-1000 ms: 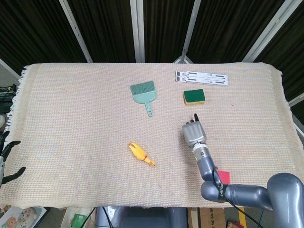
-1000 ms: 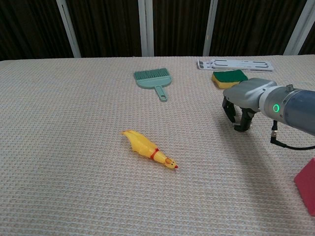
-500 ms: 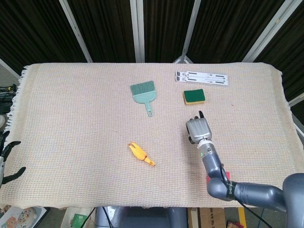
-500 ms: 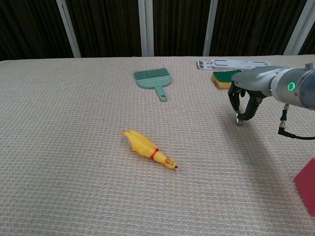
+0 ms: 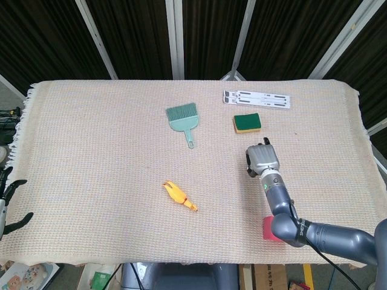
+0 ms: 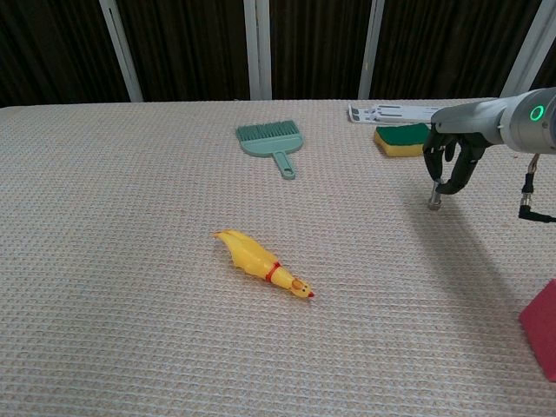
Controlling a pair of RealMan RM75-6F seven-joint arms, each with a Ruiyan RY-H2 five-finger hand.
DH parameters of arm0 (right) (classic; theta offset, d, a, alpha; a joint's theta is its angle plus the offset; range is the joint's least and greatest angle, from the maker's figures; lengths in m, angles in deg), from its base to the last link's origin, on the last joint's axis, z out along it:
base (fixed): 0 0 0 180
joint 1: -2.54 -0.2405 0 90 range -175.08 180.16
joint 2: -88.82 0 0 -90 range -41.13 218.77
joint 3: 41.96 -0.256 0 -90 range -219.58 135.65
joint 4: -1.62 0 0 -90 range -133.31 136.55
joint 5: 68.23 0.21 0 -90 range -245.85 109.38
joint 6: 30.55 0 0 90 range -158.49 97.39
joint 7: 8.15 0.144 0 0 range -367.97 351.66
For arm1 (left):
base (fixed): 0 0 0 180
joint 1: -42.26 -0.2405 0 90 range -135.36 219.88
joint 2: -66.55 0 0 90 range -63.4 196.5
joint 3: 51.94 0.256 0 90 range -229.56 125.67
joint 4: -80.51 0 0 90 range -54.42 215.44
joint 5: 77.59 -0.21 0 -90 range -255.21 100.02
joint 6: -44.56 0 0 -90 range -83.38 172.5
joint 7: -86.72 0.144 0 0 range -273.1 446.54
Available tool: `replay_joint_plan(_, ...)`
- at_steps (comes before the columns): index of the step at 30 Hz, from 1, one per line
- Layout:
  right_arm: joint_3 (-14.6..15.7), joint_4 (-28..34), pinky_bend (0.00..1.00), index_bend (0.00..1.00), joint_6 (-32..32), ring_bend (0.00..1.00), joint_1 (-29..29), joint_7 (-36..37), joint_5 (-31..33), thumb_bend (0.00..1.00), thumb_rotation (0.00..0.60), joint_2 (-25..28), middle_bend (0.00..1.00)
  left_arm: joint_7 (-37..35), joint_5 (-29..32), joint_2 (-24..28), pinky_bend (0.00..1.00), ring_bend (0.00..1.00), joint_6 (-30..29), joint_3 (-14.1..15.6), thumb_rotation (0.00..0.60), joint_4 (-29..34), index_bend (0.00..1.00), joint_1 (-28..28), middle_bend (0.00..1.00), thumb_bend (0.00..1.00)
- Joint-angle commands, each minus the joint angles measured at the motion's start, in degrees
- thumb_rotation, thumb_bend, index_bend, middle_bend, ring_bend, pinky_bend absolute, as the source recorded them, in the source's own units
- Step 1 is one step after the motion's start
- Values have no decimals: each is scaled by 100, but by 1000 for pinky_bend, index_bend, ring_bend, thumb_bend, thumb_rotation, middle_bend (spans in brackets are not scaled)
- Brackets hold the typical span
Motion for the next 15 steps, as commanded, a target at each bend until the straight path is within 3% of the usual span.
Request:
replay_joint_plan(1, 57, 4, 66, 647, -19, 251, -39, 6, 2, 394, 600, 3, 374, 2, -5, -1, 0, 0, -1, 2, 600, 2, 261, -1, 20, 264)
replay_joint_plan(15, 288, -112, 66, 647, -103, 251, -179, 125, 55, 395, 600, -76, 374, -18, -1, 4, 0, 0, -27, -10, 600, -6, 261, -12, 17, 264)
